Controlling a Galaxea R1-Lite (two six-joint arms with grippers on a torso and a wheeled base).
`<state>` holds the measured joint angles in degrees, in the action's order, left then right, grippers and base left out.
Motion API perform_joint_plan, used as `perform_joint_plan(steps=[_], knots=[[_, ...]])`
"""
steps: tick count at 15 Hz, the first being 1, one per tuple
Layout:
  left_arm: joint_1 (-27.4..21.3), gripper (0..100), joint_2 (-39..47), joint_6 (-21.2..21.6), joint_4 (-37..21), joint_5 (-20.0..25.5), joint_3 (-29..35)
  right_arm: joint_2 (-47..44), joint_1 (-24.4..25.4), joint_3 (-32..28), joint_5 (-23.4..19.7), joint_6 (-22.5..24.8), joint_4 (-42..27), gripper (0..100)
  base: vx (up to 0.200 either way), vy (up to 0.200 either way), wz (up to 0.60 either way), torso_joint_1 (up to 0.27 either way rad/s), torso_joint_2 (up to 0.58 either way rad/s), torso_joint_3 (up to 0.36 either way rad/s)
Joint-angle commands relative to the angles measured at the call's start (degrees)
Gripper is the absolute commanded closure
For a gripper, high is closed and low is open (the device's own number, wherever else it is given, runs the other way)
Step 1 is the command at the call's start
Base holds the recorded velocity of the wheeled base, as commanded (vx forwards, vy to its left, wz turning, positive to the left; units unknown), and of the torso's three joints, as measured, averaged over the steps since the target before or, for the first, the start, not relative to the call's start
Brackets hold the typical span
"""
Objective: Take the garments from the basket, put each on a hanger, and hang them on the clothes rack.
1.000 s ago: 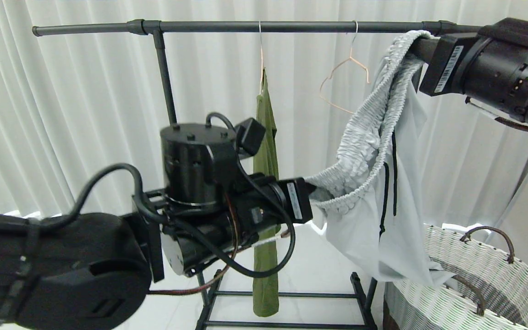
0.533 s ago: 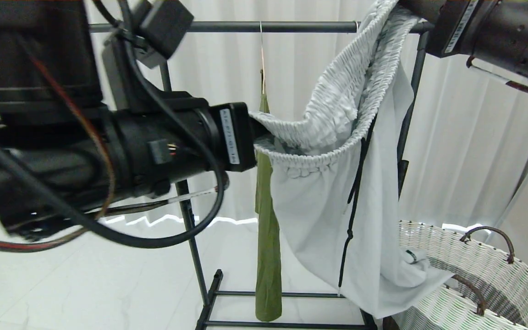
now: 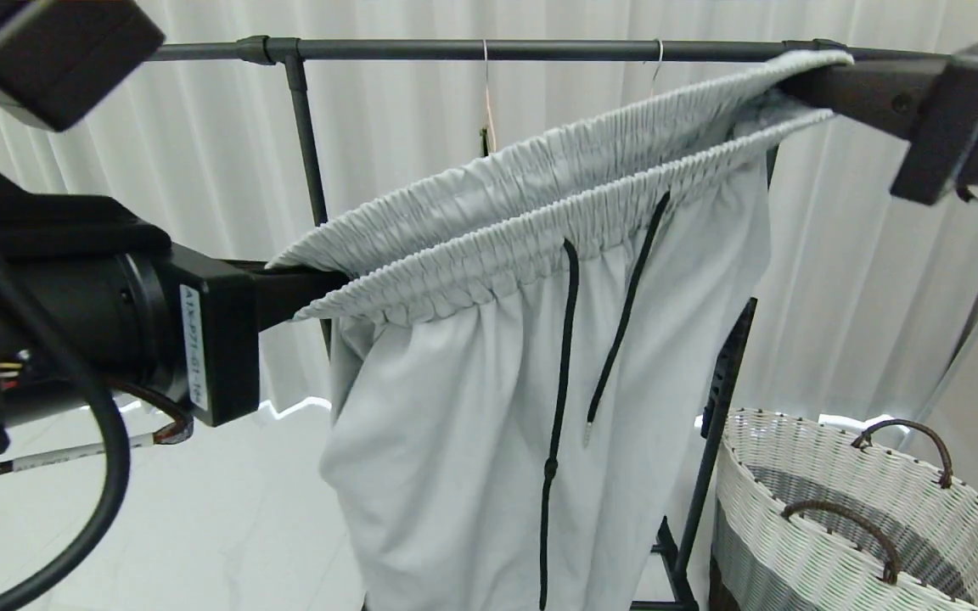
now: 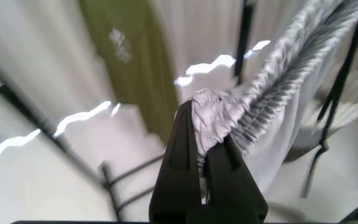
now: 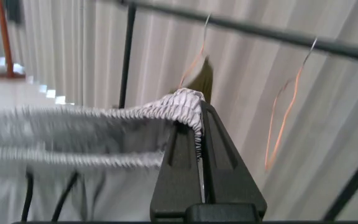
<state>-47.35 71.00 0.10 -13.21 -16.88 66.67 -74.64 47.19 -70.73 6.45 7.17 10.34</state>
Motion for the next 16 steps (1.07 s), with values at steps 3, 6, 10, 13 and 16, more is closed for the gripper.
perform_joint_plan(steps=[3, 6, 10, 13, 16], knots=[[-6.0, 100, 2.7, 0.4, -0.1, -7.3, 5.2, 16.1, 3.8, 4.5, -3.8, 0.8, -22.3, 100, 0.0, 0.0, 0.0, 0.0, 0.0, 0.0], [-9.5, 100, 4.3, 0.5, -0.4, -8.0, 7.4, 19.3, 7.8, 4.7, -4.4, 0.8, -27.7, 100, 0.0, 0.0, 0.0, 0.0, 0.0, 0.0], [-10.1, 100, 4.9, 0.2, -0.2, -15.1, 5.1, 18.7, 6.3, 4.8, -3.9, 0.8, -24.5, 100, 0.0, 0.0, 0.0, 0.0, 0.0, 0.0], [-10.0, 100, 4.0, 0.2, -0.1, -15.0, 3.8, 17.1, 2.1, 4.8, -3.9, 0.8, -19.9, 100, 0.0, 0.0, 0.0, 0.0, 0.0, 0.0], [-9.4, 100, 4.1, 0.1, -0.1, -15.1, 5.5, 16.9, -0.9, 4.5, -4.0, 0.9, -18.8, 100, 0.0, 0.0, 0.0, 0.0, 0.0, 0.0]])
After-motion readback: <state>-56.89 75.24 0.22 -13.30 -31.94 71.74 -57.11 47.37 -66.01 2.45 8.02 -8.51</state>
